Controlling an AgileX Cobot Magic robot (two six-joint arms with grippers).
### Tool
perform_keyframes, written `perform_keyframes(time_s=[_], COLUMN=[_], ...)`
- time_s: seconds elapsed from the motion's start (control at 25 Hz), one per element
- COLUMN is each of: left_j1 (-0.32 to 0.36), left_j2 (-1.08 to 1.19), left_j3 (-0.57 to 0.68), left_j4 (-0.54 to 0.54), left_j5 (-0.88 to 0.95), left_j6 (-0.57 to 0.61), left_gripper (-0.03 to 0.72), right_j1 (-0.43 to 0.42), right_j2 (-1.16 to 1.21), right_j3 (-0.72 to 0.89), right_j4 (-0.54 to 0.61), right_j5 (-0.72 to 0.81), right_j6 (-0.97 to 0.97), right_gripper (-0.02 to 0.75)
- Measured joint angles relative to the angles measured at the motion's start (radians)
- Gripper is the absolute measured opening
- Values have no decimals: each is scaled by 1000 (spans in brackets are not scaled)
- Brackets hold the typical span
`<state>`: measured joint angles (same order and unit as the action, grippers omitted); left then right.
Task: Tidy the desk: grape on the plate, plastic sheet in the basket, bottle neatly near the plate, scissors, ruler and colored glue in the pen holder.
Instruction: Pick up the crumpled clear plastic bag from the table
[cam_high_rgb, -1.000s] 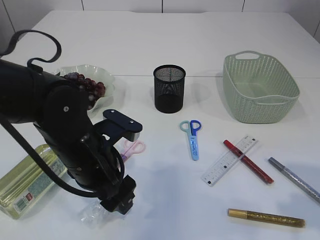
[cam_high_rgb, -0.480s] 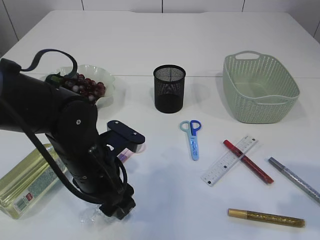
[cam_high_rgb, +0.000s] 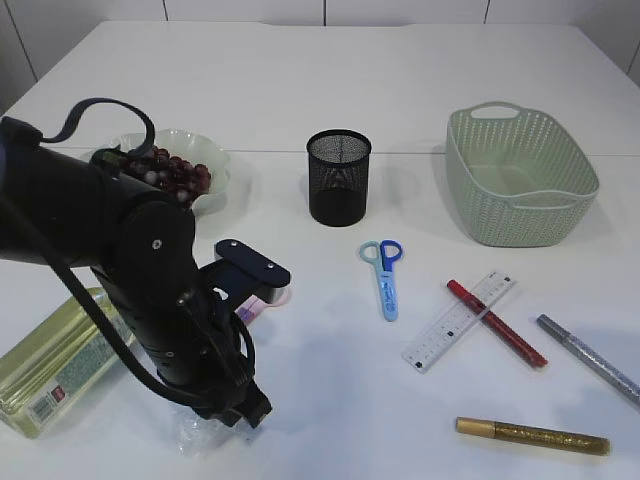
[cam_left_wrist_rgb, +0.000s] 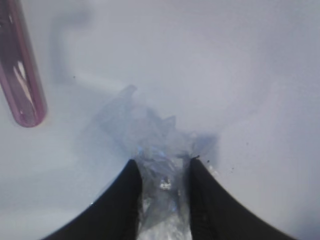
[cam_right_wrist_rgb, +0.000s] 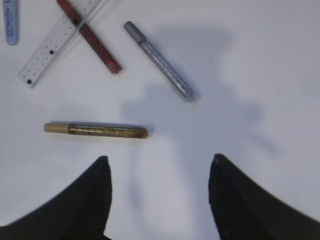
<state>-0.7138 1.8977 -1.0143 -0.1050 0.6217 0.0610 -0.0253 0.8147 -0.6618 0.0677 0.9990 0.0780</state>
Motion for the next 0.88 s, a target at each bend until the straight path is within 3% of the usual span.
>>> perform_keyframes(time_s=[0.52, 0.88], left_j1=[0, 0], left_j2=[-7, -175], left_j3=[-2, -2], left_j4=[18, -6], left_j5=[98, 99], left_j6=[0, 0], left_gripper=[204, 203], right_j1=[0, 0], right_j2=[0, 0], right_j3=[0, 0], right_j4=[0, 0], right_j5=[0, 0], right_j6=[0, 0], right_gripper=[484, 484])
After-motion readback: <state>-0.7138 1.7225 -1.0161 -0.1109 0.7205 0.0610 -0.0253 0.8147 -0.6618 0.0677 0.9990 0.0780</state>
